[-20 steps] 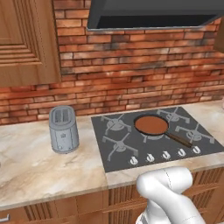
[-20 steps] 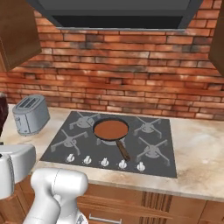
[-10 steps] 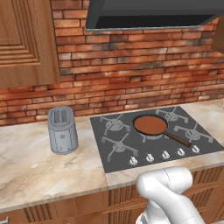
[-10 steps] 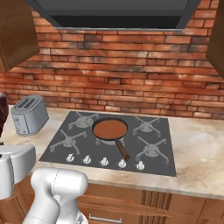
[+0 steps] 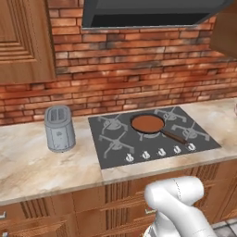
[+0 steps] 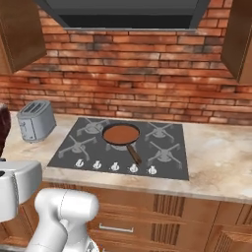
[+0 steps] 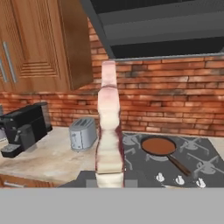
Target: Retrieve the steak from the fridge and place it on the saucepan with marinade on the stove.
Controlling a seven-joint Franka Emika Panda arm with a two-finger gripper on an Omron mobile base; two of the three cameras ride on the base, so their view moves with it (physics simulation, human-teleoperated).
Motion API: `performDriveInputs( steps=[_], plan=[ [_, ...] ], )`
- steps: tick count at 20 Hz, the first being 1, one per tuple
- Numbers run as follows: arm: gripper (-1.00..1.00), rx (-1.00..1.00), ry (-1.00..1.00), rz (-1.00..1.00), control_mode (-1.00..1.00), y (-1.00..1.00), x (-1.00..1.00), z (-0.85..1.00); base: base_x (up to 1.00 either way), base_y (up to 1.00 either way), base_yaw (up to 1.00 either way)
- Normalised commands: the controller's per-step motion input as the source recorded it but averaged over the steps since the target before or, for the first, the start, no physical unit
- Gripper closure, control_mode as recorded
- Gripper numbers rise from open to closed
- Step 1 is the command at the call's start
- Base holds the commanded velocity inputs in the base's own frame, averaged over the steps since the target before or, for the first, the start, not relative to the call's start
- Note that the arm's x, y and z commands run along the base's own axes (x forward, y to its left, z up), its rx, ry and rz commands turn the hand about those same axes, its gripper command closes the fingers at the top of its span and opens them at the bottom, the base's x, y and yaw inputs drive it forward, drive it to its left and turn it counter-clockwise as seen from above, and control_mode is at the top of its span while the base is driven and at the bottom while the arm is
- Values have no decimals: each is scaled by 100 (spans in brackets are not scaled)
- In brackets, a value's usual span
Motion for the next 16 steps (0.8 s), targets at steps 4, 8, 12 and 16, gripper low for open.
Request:
performDriveInputs(
  steps=[4,8,12,16],
  plan=[
    [100,0,0,0,100,0,0,0,-73,-4,0],
    [100,0,0,0,100,0,0,0,4,-9,-2],
    [100,0,0,0,100,0,0,0,45,-6,-4],
    [100,0,0,0,100,0,0,0,90,-21,-8]
  ],
)
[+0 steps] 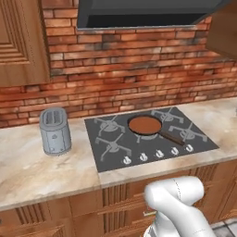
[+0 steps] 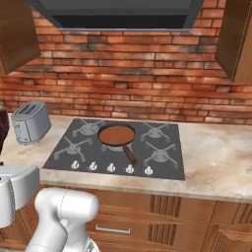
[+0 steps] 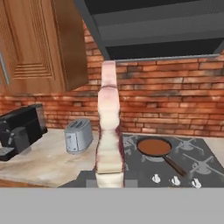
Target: Retrieve the steak from the fridge and place it on the saucepan with marinade on the stove.
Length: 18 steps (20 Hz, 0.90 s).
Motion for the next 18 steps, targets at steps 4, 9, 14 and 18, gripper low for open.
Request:
performDriveInputs(
  steps=[4,9,14,18],
  plan=[
    [100,0,0,0,100,0,0,0,100,-38,-6],
    [100,0,0,0,100,0,0,0,100,-43,0],
    [100,0,0,0,100,0,0,0,97,-20,0],
    [100,0,0,0,100,0,0,0,39,0,0]
  ],
)
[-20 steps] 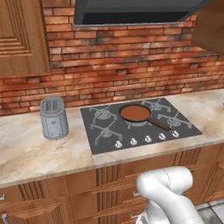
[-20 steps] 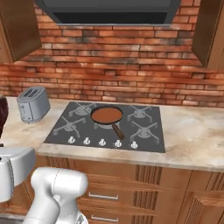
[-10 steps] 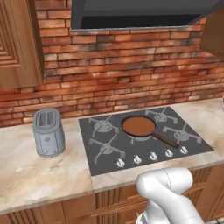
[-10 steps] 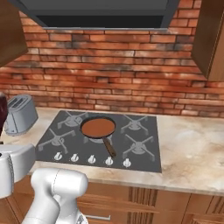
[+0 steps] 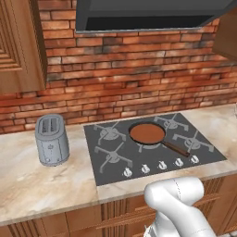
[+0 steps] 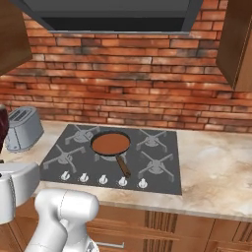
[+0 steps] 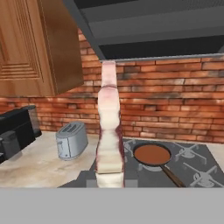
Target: Retrieve the steak from the fridge and place it on the saucepan with marinade on the stove.
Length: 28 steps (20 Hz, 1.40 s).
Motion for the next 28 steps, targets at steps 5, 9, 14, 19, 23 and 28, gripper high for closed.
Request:
performDriveInputs(
  steps=[5,9,14,19,23,28],
  plan=[
    [100,0,0,0,100,0,0,0,31,0,0],
    [100,0,41,-7,-100,-8,100,0,0,0,0],
    [100,0,43,-7,-100,-19,93,-3,0,0,0],
    [100,0,32,0,-100,-2,51,-34,0,0,0],
    [100,5,7,0,-100,0,4,-48,0,0,0],
    [100,9,-3,0,-100,0,-7,-54,0,0,0]
  ],
)
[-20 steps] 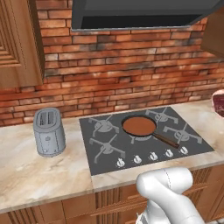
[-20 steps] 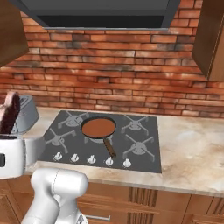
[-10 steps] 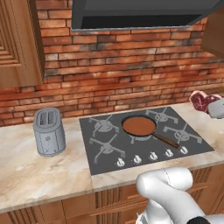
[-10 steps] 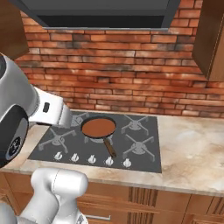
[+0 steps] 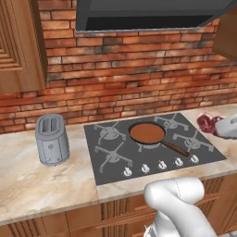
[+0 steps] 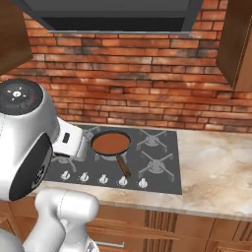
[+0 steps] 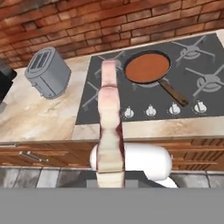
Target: Retrieve the steak from the fridge and place it on the saucepan with marinade on the stove.
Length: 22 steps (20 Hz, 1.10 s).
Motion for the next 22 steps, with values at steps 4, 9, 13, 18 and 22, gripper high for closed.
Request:
performDriveInputs(
  steps=[4,9,13,18,22],
  plan=[
    [100,12,1,0,-100,8,0,-25,0,0,0],
    [100,11,27,0,-100,24,11,0,0,0,0],
    [100,8,45,0,-100,16,18,0,0,0,0],
    [100,4,29,-13,-100,-5,2,-1,0,0,0],
    [100,0,5,-28,-100,-6,16,-11,0,0,0]
  ],
)
